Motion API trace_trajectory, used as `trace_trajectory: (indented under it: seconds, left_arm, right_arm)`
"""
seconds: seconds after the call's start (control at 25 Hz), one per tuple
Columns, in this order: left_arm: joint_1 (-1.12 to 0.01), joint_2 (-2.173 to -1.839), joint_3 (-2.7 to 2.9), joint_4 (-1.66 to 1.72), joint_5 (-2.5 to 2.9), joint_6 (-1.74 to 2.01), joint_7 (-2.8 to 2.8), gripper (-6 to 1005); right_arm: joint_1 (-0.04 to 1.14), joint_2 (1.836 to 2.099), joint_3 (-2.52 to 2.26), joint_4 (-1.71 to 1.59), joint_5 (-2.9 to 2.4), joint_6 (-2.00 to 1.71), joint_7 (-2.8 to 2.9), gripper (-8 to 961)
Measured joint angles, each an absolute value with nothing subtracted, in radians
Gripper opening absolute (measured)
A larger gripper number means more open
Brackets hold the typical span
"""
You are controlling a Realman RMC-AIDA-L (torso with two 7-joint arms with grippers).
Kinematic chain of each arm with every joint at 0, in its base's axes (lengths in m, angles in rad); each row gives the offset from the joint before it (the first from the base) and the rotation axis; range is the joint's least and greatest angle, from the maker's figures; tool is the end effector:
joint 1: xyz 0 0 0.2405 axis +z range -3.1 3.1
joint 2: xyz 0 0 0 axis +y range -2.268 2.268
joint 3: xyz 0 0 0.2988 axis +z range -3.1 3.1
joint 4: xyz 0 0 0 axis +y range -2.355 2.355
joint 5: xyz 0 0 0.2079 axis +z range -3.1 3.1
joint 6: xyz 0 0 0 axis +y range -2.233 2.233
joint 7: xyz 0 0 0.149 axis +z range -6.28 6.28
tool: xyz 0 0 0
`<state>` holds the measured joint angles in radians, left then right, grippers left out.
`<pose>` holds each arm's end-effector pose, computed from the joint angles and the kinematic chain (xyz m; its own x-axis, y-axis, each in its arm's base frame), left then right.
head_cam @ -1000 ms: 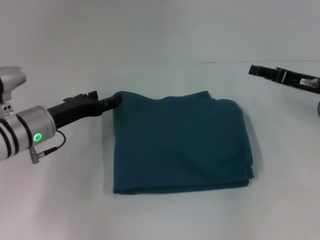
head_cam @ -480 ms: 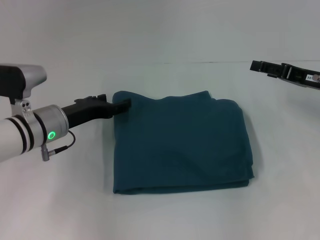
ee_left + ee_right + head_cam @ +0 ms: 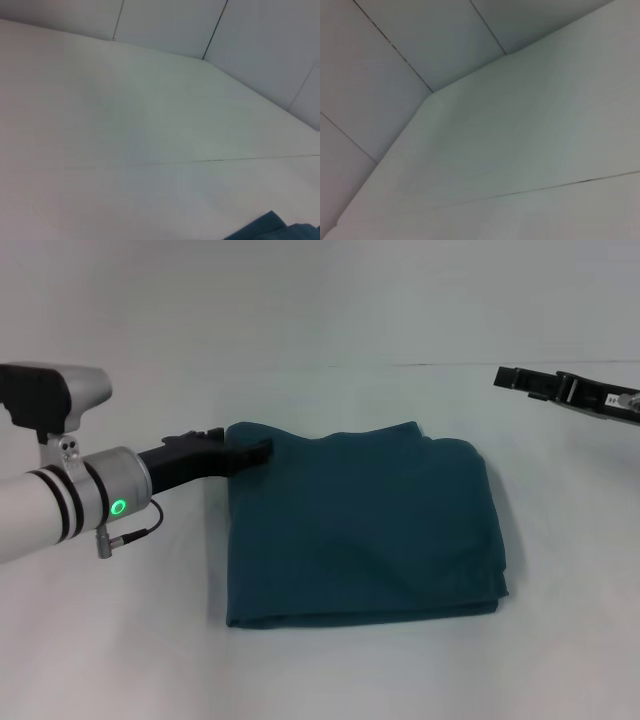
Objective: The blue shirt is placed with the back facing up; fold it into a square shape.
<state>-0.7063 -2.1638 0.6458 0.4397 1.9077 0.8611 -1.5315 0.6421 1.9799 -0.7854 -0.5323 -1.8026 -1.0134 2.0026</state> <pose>-0.2852 0.4312 -0.0793 0.5850 0.5321 0.6122 0.8025 -0.4890 -0.3418 0.3082 0.4455 0.0158 0.3147 -0.6290 -0.7109 -0.9376 -0.3229 -0.1294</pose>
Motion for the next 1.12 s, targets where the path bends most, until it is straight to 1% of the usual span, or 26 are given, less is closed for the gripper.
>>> trace_trajectory:
  seconds: [0.68, 1.12]
  left_arm:
    - [-0.723, -2.165, 0.657, 0.410, 1.905, 0.820, -1.529, 821]
    - [-0.726, -2.166, 0.657, 0.409, 1.906, 0.811, -1.529, 436]
  right_arm:
    - [0.634, 1.983, -0.786, -0.529, -1.806, -1.014, 2.000, 810]
    - [0.633, 1.987, -0.787, -0.526, -1.806, -1.008, 1.996, 809]
